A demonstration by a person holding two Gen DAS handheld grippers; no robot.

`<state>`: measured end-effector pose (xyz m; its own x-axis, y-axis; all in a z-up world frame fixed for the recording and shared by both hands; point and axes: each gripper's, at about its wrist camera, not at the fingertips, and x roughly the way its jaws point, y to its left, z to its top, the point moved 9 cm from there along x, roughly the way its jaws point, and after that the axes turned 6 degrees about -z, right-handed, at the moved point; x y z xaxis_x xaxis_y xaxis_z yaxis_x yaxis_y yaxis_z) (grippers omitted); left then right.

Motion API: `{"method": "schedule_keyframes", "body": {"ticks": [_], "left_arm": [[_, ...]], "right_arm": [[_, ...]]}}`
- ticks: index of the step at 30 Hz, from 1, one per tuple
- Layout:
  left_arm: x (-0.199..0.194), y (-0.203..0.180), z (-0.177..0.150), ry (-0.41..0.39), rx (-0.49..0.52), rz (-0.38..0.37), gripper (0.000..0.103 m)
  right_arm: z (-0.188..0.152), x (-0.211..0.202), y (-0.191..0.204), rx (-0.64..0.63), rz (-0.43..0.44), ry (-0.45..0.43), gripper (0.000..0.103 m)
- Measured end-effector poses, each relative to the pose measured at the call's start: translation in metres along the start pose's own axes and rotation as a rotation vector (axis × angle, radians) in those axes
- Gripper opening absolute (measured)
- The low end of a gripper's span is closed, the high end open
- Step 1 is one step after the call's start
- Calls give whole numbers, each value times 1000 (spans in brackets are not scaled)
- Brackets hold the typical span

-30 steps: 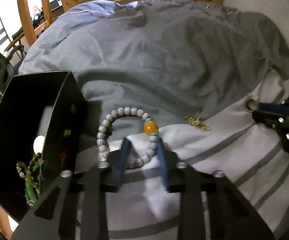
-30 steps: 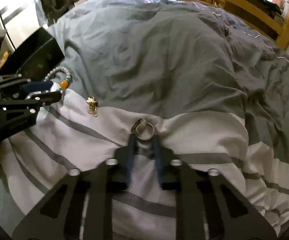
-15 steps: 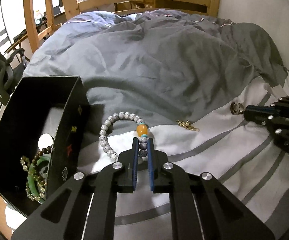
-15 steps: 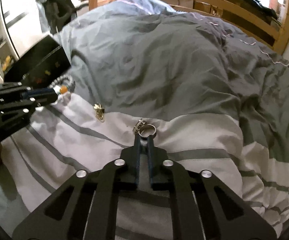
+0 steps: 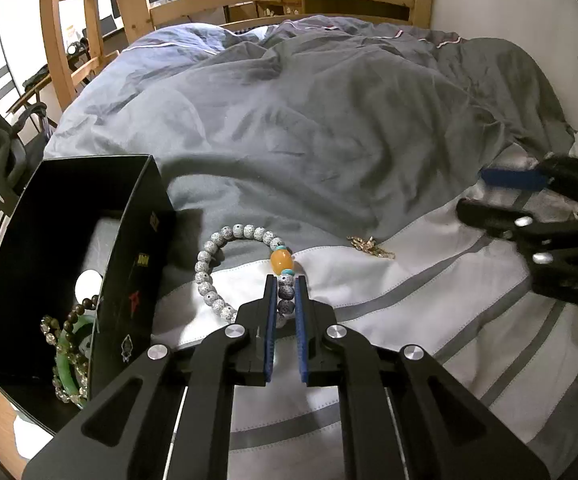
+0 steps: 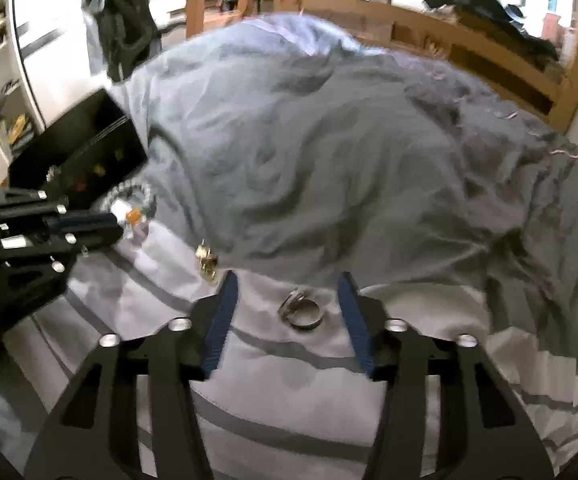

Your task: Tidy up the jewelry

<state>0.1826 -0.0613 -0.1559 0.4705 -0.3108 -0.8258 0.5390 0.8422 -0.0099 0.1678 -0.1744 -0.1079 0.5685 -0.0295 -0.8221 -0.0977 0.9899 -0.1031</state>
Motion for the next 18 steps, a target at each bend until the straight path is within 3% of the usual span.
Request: {"method": "schedule_keyframes", "body": {"ticks": [1,3,4,8,14,18], "left_arm": [[0,0,0,0,-2,-2,8],[0,0,0,-2,-4,-6,8],[0,0,0,-2,-5,-7,8],[-2,1,-1,-11,-11,-14,8],[-19,4,-1,-62,-48,-48,8],[-38,6,-2,-110,-86,-84,8]], "right_arm": [[-3,6,2,-9,-3,29,29],[-4,10,6,-24,4,45,13],[-4,10,6,-24,6,44,9],[-2,2,1,21,39,9,8],[8,-39,-20,202,191,-175,8],[8,-47,-31,279,243,-207,8]]}}
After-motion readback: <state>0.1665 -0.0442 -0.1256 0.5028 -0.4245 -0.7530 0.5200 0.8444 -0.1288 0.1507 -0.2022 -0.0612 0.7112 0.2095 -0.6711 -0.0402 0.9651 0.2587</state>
